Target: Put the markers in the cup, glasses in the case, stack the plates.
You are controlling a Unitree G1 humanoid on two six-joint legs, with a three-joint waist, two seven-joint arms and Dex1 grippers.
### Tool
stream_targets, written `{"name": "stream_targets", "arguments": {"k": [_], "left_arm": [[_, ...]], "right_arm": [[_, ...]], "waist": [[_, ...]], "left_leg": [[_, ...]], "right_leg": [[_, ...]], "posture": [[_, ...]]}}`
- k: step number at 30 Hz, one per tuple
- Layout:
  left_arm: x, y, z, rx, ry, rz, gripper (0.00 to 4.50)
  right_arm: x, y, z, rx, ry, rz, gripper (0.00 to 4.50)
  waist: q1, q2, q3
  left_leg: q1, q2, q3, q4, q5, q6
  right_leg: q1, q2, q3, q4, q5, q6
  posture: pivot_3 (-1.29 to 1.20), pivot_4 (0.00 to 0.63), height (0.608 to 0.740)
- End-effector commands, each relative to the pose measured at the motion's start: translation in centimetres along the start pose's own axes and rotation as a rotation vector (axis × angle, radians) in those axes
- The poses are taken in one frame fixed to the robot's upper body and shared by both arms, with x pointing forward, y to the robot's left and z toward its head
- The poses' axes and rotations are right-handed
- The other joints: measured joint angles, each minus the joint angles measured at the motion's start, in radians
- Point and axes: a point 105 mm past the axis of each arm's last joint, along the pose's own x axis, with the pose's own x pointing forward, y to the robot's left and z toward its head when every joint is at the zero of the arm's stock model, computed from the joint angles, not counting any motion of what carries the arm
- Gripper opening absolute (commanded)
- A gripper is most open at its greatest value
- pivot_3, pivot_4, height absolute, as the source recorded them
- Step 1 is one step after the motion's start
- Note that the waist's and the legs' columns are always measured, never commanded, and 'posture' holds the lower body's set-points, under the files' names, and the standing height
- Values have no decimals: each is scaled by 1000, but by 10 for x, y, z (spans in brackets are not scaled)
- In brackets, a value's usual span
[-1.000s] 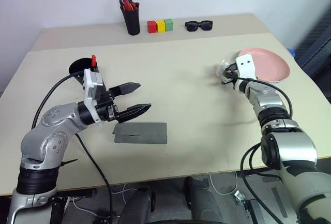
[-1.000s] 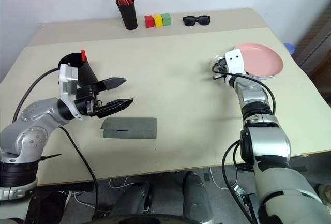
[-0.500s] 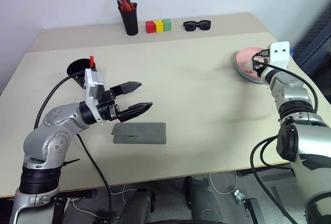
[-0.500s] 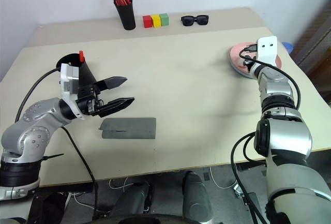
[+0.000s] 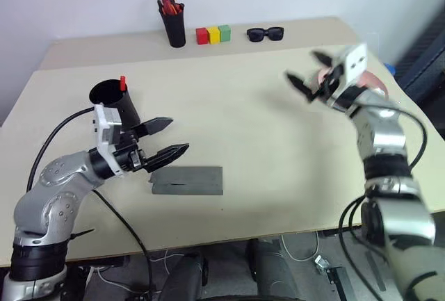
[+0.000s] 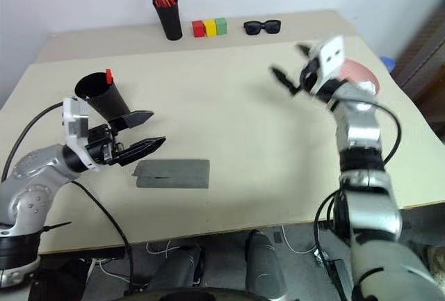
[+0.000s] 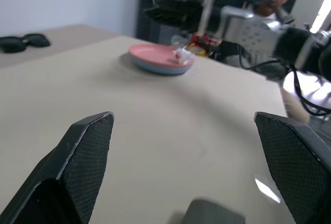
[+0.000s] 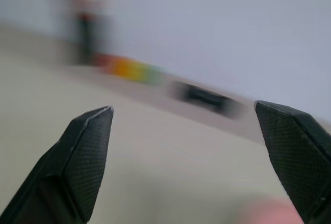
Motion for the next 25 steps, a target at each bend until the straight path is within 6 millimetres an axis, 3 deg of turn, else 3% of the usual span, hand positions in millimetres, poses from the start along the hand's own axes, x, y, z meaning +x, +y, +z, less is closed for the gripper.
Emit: {"name": "stream_targets", "arguments": {"k": [1, 6, 8, 15, 20, 25], "left_arm": [[-12, -9, 15, 81, -16, 17, 4500], [-29, -13, 12, 82, 4, 42, 4500], [-32, -16, 11, 83, 7, 42, 4500], [-35, -14, -1, 79, 48, 36, 4500], [-30, -17, 4, 85, 21, 39, 4500], [-34, -19, -7, 83, 18, 74, 4500]], "right_arm": [[2, 62, 47, 59, -128, 313, 4457], [-21, 124, 34, 37, -28, 620, 4457], [-32, 131, 24, -14, 29, 674, 4457], [-38, 121, 18, -32, 74, 624, 4457], [-39, 114, 16, -2, 90, 606, 4457], [-29, 105, 18, -23, 99, 587, 4457]], "waist": [[4, 1, 1], [11, -1, 0], [15, -1, 0], [29, -1, 0], [30, -1, 0], [26, -1, 0]], "left_leg": [[-2, 0, 0, 1, 0, 0], [1, 0, 1, 2, 0, 0], [2, 0, 1, 2, 0, 0], [2, 0, 4, 4, 0, 0], [2, 0, 4, 4, 0, 0], [2, 0, 4, 3, 0, 0]], "right_leg": [[-1, -1, 0, 0, 0, 0], [1, -1, 0, 0, 0, 0], [2, -1, 0, 0, 0, 0], [2, -1, 1, 0, 0, 0], [2, -1, 1, 0, 0, 0], [2, -1, 1, 0, 0, 0]], "posture": [[0, 150, 740], [0, 150, 740], [0, 150, 740], [0, 150, 740], [0, 150, 740], [0, 150, 740]]}}
